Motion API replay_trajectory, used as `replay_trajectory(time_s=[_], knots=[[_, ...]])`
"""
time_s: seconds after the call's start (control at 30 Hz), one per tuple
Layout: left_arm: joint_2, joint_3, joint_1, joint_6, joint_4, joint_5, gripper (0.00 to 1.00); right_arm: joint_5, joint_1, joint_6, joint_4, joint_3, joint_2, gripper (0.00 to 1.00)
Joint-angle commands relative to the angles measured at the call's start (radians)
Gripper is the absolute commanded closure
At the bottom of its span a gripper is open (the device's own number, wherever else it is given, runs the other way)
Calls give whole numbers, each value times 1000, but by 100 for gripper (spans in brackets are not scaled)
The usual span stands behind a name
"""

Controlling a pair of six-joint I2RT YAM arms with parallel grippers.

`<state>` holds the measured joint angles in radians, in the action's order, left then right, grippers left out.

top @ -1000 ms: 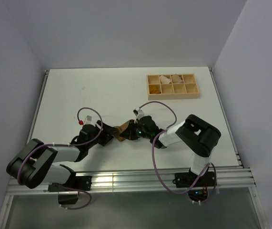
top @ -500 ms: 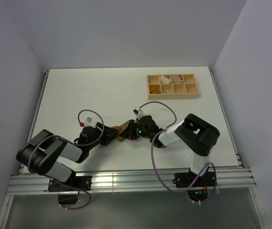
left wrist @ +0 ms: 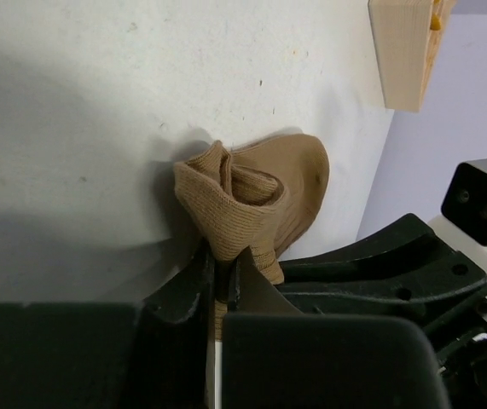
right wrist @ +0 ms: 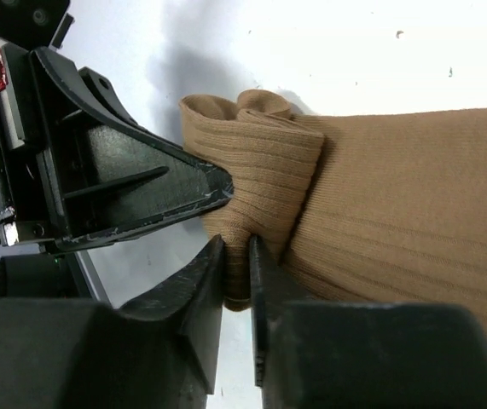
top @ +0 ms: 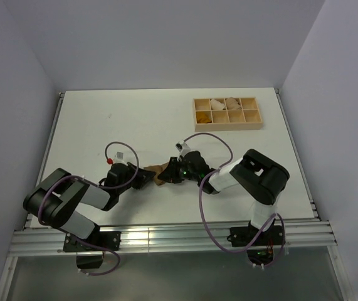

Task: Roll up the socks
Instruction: Roll the sock at the center of the board.

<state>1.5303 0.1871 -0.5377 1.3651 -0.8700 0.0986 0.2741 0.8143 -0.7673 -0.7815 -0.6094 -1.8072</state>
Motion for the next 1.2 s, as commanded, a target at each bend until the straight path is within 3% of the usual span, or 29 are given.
replay_trajectory(time_s=[0.0, 0.1, 0.37, 0.67, 0.8, 1.0, 1.17], knots=[[-16, 51, -4, -86, 257, -19, 100, -13, -6, 46, 65, -26, 41, 72], [-62, 130, -4, -153, 469, -60, 100, -70, -13, 98, 190, -32, 135, 62], [-107, 432, -4, -337, 955, -187, 100, -153, -109, 151, 384, -58, 249, 67], [137, 808, -36, -474, 1412, -336, 100, -62, -164, 129, 373, -96, 147, 69], [267, 911, -64, -469, 1502, -376, 100, -50, -164, 135, 335, -79, 169, 69], [306, 985, -88, -468, 1582, -445, 100, -47, -141, 138, 133, 2, 236, 68], [321, 1048, -103, -480, 1643, -459, 100, -125, -70, 152, 60, -9, 238, 58]])
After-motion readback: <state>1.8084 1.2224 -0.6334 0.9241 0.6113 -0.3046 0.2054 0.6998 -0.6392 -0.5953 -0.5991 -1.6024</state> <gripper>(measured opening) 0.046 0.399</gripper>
